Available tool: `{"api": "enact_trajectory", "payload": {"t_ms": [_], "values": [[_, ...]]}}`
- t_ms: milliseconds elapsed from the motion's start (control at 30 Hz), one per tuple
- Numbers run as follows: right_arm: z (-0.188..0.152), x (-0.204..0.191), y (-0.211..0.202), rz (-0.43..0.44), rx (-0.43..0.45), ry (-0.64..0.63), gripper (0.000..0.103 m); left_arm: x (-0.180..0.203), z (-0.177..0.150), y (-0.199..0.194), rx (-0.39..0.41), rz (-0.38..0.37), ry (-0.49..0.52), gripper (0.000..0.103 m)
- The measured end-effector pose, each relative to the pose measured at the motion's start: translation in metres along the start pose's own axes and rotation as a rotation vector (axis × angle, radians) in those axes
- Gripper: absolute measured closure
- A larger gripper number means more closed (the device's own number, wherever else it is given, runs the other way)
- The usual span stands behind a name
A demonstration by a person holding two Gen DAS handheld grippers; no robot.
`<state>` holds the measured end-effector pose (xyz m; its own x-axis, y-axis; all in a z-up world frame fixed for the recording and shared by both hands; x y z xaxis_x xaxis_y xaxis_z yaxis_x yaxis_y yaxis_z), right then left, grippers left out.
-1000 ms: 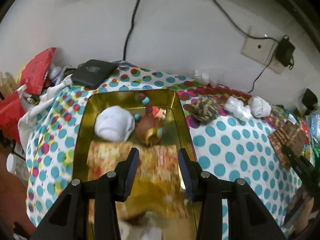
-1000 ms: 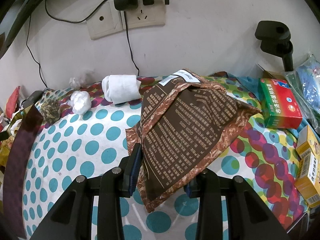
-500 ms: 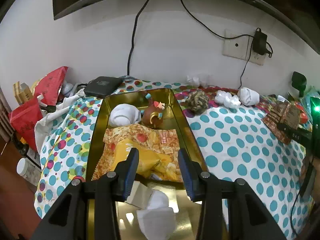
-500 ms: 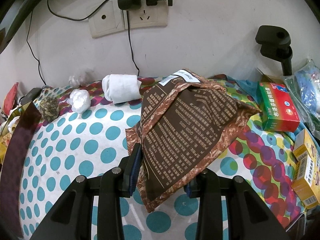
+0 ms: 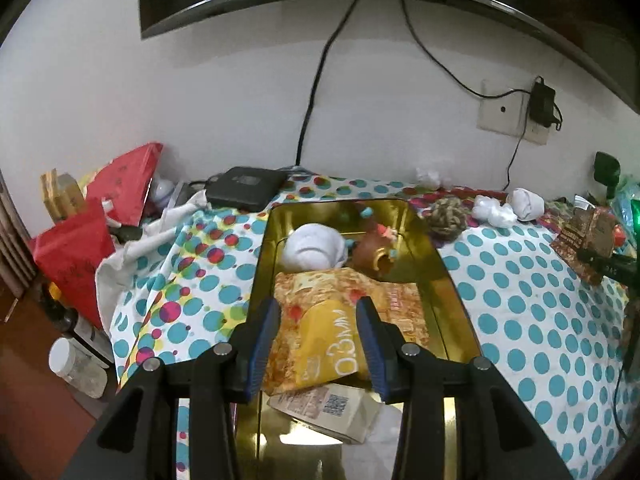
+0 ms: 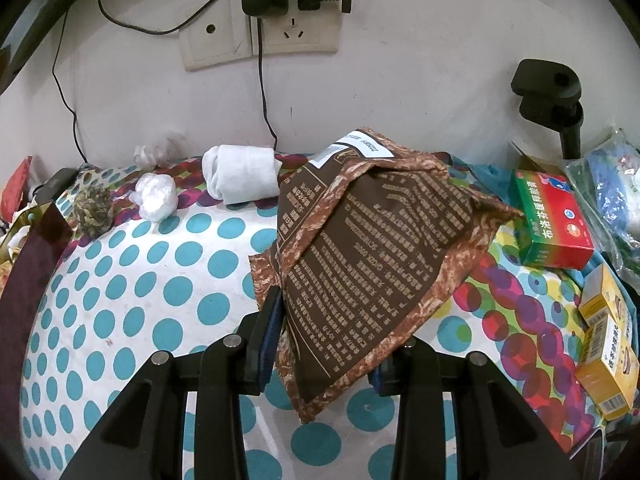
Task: Organize objects
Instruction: 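Carry the brown snack bag toward the gold tray with the right gripper, then lower the brown snack bag into the gold tray and open the right gripper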
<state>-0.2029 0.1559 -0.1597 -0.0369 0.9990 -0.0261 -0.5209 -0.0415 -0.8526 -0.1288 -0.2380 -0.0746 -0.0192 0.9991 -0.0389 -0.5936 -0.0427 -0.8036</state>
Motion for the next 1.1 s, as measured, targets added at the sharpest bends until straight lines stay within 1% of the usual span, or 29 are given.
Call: {"api": "enact_trajectory", "payload": {"t_ms": [67,133,267,400,467,500,533,600,700,767,833,867,1000,1100], "values": [[-0.001,0.001,-0.001,-0.005,-0.002,-0.004,0.069,-0.009,0.000,0.002,-0.013,-0.030,-0.032,0.061],[-0.001,0.003,-0.003,-0.002,0.002,-0.005,0.069,-0.014,0.002,-0.001,-0.004,-0.063,-0.060,0.061],[-0.001,0.000,-0.007,0.011,0.026,-0.012,0.069,-0.011,0.005,-0.011,0.006,-0.079,-0.031,0.061],[-0.002,-0.009,-0.015,0.001,0.049,-0.044,0.070,-0.008,0.006,-0.022,-0.024,-0.111,-0.011,0.061],[-0.001,-0.017,-0.023,0.041,0.047,-0.039,0.070,-0.013,0.006,-0.029,-0.036,-0.122,-0.021,0.060],[0.000,-0.024,-0.027,0.047,0.056,-0.044,0.070,-0.016,0.005,-0.034,-0.039,-0.122,-0.027,0.056],[0.002,-0.033,-0.036,0.062,0.070,-0.056,0.070,-0.019,0.004,-0.038,-0.037,-0.122,-0.034,0.056],[0.006,-0.050,-0.053,0.117,0.091,-0.070,0.070,-0.025,0.002,-0.050,-0.018,-0.123,-0.052,0.054],[0.013,-0.085,-0.080,0.234,0.101,-0.102,0.070,-0.031,-0.001,-0.064,-0.014,-0.113,-0.079,0.052],[0.014,-0.115,-0.096,0.309,0.097,-0.141,0.070,-0.033,-0.005,-0.075,-0.016,-0.138,-0.091,0.050],[0.013,-0.147,-0.107,0.401,0.075,-0.183,0.070,-0.035,-0.011,-0.084,-0.021,-0.146,-0.107,0.045],[0.011,-0.163,-0.111,0.431,0.062,-0.206,0.070,-0.035,-0.013,-0.088,-0.022,-0.150,-0.106,0.043],[-0.001,-0.224,-0.118,0.559,0.001,-0.295,0.070,-0.042,-0.031,-0.100,-0.047,-0.135,-0.115,0.043],[-0.007,-0.262,-0.117,0.600,-0.049,-0.346,0.069,-0.050,-0.043,-0.103,-0.077,-0.136,-0.141,0.043]]}}
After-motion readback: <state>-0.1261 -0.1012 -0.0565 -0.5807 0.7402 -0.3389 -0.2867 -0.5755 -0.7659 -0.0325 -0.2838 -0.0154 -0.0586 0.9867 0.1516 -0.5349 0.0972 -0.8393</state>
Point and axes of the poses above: each gripper's, at about its wrist camera, not at the fingertips, and y roughly the way its jaws point, x to its right, z to its top, the point moved 5 cm from there along y, roughly the way its jaws point, and after that the axes turned 12 degrees about -x, right-handed, at the moved point
